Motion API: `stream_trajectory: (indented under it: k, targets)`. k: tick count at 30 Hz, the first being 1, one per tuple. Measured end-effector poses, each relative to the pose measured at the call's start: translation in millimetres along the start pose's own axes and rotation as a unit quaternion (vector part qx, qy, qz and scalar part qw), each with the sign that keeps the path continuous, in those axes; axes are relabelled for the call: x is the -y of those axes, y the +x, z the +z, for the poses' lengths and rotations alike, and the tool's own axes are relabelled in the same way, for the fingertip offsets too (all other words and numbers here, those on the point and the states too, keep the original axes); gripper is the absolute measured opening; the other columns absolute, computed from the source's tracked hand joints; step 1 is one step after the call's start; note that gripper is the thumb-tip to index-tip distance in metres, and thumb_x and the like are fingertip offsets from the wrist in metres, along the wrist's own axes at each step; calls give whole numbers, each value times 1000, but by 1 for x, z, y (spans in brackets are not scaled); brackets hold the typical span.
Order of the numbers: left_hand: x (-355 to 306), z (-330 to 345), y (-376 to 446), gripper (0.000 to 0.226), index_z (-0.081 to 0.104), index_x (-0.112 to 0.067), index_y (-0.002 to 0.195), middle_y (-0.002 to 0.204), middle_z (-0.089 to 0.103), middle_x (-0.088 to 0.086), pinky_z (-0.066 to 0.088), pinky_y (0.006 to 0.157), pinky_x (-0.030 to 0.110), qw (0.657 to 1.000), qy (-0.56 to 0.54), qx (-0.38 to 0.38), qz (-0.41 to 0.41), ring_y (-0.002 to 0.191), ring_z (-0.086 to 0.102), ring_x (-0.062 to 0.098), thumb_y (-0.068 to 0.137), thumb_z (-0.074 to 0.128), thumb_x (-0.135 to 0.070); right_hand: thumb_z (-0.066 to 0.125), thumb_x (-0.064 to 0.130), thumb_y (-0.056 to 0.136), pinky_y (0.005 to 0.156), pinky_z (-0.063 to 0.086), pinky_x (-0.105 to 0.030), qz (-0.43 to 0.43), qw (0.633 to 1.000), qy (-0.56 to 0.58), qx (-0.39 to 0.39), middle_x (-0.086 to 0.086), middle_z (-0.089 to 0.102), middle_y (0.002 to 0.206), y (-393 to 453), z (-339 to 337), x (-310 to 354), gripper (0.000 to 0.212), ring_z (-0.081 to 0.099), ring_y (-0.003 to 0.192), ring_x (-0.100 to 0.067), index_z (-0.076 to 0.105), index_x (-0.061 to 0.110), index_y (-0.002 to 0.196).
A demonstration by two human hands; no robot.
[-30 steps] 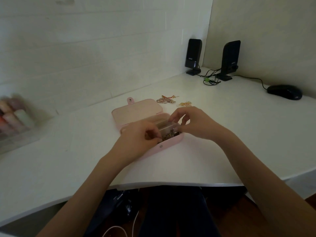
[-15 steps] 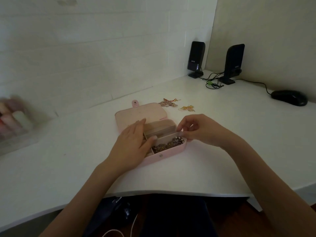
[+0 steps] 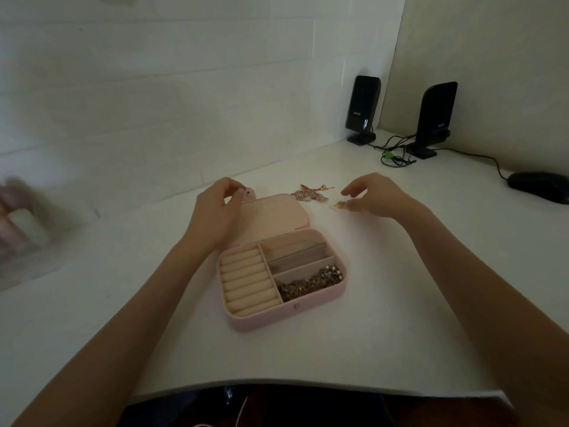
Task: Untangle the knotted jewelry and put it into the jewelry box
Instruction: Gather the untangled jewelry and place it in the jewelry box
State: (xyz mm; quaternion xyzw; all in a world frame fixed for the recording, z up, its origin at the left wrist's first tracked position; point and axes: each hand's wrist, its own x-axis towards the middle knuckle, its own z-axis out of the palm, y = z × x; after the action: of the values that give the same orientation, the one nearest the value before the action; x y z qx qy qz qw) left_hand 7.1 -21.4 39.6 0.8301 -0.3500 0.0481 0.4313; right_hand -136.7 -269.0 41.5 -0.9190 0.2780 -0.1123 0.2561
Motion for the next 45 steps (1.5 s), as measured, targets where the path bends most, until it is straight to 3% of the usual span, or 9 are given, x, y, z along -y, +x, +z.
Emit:
stream_trajectory:
  k: [7,11,15,20,23,27,35,41,45]
  targets:
    - [14,15,16,8,61,-22,95,103,62,-12,33,83,14,999,-12,24,-21,106,54,6,95,54,-22,76,18,80,56,38,-15,-1,994,-68,91,1,63,88,26,-3,3,12,52,69,-4,69,16,90]
    - [21,14,19,24,59,-18,115,125,60,0,34,89,24,996,44,51,-60,117,53,16,96,51,-31,77,20,80,58,42,-14,1,989,-16,144,0,67,86,35,-7,6,12,59,70,-7,69,16,88]
    - [22,15,17,28,57,-16,121,130,57,3,32,86,22,992,58,75,-81,117,53,17,97,48,-30,72,22,85,64,47,-20,-7,983,72,168,-5,73,89,37,-8,5,12,63,73,-12,69,12,92]
    - [15,15,17,17,61,-19,110,119,62,-5,32,81,18,999,42,17,-24,102,52,7,97,50,-24,61,21,93,63,48,-17,-35,971,184,147,0,73,85,32,-11,15,9,66,75,-6,66,16,99]
    - [6,15,15,13,64,-22,104,106,62,-15,33,72,6,1000,8,-7,17,90,52,-6,96,52,-22,61,21,93,63,50,-17,-54,964,212,149,3,72,80,30,-10,26,11,66,71,-6,66,14,100]
    - [-9,16,12,14,66,-24,99,98,66,-19,37,76,1,995,-89,13,45,92,59,-8,96,54,-18,62,21,92,67,52,-22,-57,965,211,144,2,72,74,26,-8,37,15,67,67,-9,66,10,101]
    - [-21,22,7,17,67,-25,107,98,73,-7,49,95,34,976,-200,82,-14,97,66,6,91,63,-27,64,21,89,74,56,-30,-81,951,255,152,-7,71,76,12,-2,63,16,66,68,-15,66,7,97]
    - [-31,24,1,12,69,-8,95,83,74,10,58,73,25,927,-358,60,-91,79,72,17,83,71,-9,65,15,89,70,56,-25,-146,945,246,158,-5,70,72,4,6,82,11,65,67,-14,66,7,95]
    - [-29,22,1,11,68,1,95,80,74,13,58,70,23,902,-405,66,-134,76,72,17,84,66,2,66,20,88,66,53,-21,-143,943,259,155,-3,70,72,4,5,80,17,64,65,-11,66,7,99]
